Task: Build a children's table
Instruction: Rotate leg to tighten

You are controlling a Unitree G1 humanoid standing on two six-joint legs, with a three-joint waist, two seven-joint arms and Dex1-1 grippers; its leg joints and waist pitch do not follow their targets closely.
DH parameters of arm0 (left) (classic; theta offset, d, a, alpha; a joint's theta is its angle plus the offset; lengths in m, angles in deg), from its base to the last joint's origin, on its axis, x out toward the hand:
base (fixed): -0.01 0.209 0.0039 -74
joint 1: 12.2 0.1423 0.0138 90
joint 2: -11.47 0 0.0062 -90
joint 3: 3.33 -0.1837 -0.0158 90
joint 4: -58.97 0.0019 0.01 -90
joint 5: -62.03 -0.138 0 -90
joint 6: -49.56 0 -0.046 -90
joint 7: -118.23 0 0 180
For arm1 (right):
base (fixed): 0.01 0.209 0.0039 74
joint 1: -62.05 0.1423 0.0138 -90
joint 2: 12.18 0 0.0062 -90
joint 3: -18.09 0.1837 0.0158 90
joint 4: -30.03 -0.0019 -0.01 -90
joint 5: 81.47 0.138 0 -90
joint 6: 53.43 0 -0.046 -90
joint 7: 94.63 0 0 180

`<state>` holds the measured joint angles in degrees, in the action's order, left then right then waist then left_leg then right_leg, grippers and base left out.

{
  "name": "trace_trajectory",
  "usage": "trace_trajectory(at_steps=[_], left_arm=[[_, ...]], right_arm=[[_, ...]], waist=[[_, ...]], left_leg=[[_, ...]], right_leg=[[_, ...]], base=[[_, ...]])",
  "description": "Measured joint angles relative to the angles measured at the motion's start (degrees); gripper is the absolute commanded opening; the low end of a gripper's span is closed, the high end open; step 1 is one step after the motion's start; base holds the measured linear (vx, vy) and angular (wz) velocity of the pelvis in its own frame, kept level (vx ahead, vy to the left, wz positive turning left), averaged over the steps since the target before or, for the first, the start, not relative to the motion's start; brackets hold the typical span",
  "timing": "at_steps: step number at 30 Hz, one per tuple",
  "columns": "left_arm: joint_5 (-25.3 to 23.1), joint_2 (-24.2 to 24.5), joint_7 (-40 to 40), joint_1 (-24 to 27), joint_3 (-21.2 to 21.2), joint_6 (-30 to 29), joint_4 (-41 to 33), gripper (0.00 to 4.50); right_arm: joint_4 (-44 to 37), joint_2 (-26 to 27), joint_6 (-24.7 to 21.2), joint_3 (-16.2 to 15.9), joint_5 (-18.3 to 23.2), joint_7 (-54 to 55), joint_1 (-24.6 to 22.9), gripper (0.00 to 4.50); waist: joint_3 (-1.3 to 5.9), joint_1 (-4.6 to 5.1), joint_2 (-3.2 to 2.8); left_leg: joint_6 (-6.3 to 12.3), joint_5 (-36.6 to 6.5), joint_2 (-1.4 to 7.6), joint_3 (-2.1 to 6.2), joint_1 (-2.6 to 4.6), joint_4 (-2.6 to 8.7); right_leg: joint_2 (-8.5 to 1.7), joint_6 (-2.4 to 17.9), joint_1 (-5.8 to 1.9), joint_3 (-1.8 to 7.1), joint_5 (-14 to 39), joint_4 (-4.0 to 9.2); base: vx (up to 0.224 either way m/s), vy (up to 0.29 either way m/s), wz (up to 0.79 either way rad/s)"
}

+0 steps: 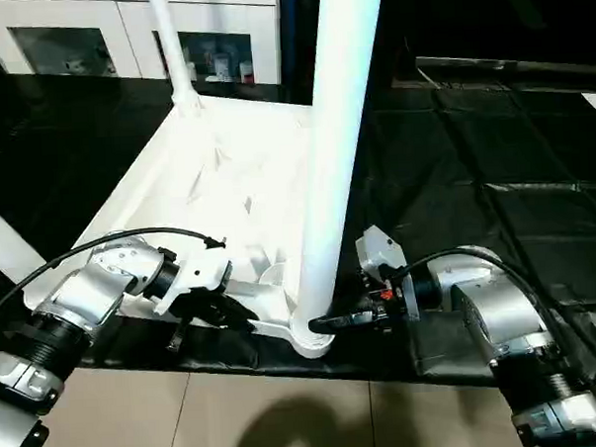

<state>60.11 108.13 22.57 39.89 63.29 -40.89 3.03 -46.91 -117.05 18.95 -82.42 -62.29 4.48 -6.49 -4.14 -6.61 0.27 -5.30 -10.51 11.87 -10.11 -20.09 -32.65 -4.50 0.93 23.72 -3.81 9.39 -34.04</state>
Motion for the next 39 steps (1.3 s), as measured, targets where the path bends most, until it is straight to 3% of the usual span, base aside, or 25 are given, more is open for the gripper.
trace_trajectory(at_steps=[4, 8, 12, 19, 21, 28, 35, 39], left_arm=[[-0.4, -2.9, -6.8, -1.2, 2.7, -4.1, 3.9, 0.00], [-0.7, -7.9, -17.4, -3.6, 5.4, -9.4, 8.2, 0.00], [-0.9, -11.6, -25.9, -6.2, 7.4, -12.6, 12.4, 0.00], [-1.9, -17.6, -39.6, -9.7, 10.5, -14.7, 17.6, 0.00], [-2.1, -17.9, -40.1, -9.7, 10.6, -14.7, 17.6, 0.00], [-2.3, -17.2, -37.9, -9.7, 9.9, -13.3, 17.5, 0.00], [-2.4, -12.0, -28.1, -6.6, 8.0, -7.7, 13.4, 0.00], [-1.8, -8.8, -21.2, -4.8, 7.0, -4.1, 11.3, 0.00]], right_arm=[[-0.3, 3.5, -3.0, 3.6, -1.3, 10.0, -1.3, 1.93], [1.0, 10.5, -4.8, 8.4, -4.0, 27.8, -0.8, 1.93], [1.9, 16.8, -7.1, 10.5, -7.5, 41.4, 1.5, 1.93], [6.8, 27.1, -6.6, 14.3, -11.9, 63.1, 6.7, 1.91], [7.3, 27.4, -5.9, 14.5, -12.0, 63.6, 6.9, 2.47], [5.3, 27.4, -5.3, 14.5, -11.4, 61.8, 5.1, 2.99], [1.0, 18.7, -4.0, 12.0, -7.4, 44.8, -0.6, 3.71], [0.5, 13.6, -2.5, 10.0, -5.9, 35.1, -1.4, 3.97]], waist=[[-0.01, 0.65, 0.04], [-0.01, 3.00, 0.02], [0.01, 4.23, 0.00], [-0.07, 4.97, -0.43], [-0.06, 5.01, -0.44], [-0.02, 4.66, -0.50], [0.04, 4.12, -0.59], [0.07, 3.53, -0.78]], left_leg=[[-0.01, 0.0, 0.00, 0.06, 0.31, -0.01], [-0.03, 0.0, -0.10, 0.55, 0.58, 0.04], [-0.02, 0.0, -0.12, 0.61, 0.60, 0.19], [0.02, 0.0, -0.15, 0.96, 0.42, 0.28], [0.04, 0.0, -0.24, 0.73, 0.48, 0.27], [0.11, 0.0, -0.25, 0.35, 0.61, 0.45], [0.05, 0.0, -0.12, 0.28, 0.80, 0.88], [0.05, 0.0, 0.05, 0.27, 0.67, 1.04]], right_leg=[[0.00, -0.4, -0.49, 0.04, 0.2, -0.01], [0.00, -0.4, -0.61, -0.29, 0.2, 0.73], [0.01, -0.4, -0.68, -0.50, 0.2, 1.39], [-0.47, -0.4, -0.75, -1.88, 0.2, 3.07], [-0.70, -0.4, -0.76, -1.86, 0.2, 3.08], [-0.77, 0.0, -0.81, -1.61, -0.6, 2.88], [-0.75, -0.1, -0.59, -1.70, -1.4, 2.08], [-0.53, 0.0, -0.40, -1.82, -1.3, 1.83]], base=[[-0.014, -0.002, -0.01], [-0.056, 0.009, -0.13], [0.000, 0.000, 0.00], [0.000, 0.000, 0.00], [0.000, 0.000, 0.00], [0.000, 0.000, 0.00], [0.000, 0.000, 0.00], [0.000, 0.000, 0.00]])
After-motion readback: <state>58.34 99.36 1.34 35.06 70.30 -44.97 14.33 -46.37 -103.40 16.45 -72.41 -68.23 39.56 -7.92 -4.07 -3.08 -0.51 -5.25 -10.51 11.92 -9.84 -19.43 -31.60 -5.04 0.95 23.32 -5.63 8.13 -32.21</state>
